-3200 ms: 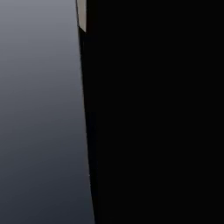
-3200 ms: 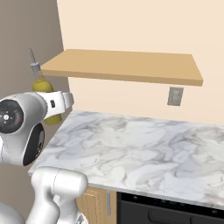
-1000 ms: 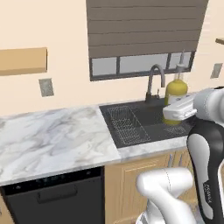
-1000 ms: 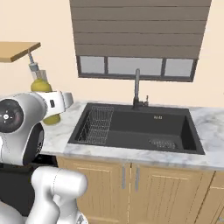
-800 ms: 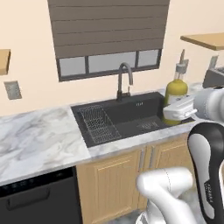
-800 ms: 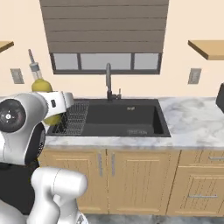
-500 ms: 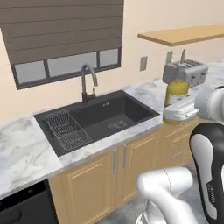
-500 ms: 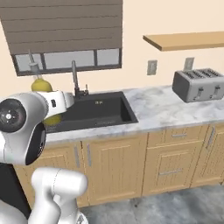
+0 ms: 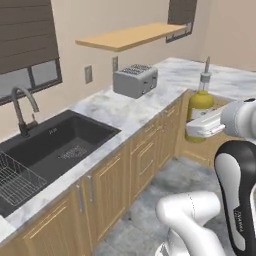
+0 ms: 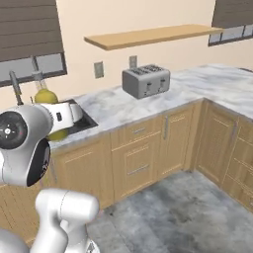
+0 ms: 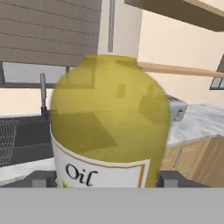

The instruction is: Take 2 condiments from the cabinet and move them on the counter near the stove.Make sure the condiments are lined up with each other, next to each other.

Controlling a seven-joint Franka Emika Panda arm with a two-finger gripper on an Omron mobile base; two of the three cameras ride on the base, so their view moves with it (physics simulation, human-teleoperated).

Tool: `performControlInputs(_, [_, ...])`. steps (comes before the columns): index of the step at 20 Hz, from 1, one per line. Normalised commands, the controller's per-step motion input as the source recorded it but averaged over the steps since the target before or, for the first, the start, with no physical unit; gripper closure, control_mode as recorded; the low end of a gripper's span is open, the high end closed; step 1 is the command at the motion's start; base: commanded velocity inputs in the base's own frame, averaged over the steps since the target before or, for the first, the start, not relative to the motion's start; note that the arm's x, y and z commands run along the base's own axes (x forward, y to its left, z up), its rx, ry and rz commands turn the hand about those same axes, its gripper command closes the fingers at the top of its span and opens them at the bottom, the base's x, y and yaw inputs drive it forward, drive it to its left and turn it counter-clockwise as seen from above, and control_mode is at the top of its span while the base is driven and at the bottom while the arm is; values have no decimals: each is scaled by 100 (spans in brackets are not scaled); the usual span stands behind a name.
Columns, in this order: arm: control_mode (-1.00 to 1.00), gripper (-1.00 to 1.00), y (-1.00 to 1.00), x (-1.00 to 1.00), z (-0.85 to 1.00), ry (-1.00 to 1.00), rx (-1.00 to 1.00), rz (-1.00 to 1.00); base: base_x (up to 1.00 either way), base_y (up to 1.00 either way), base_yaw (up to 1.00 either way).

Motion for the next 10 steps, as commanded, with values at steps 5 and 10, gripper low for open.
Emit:
performControlInputs(5, [100, 100, 0, 0, 0, 0, 0, 0, -37, -56, -59])
performControlInputs(10, [100, 100, 0, 0, 0, 0, 0, 0, -35, -55, -56])
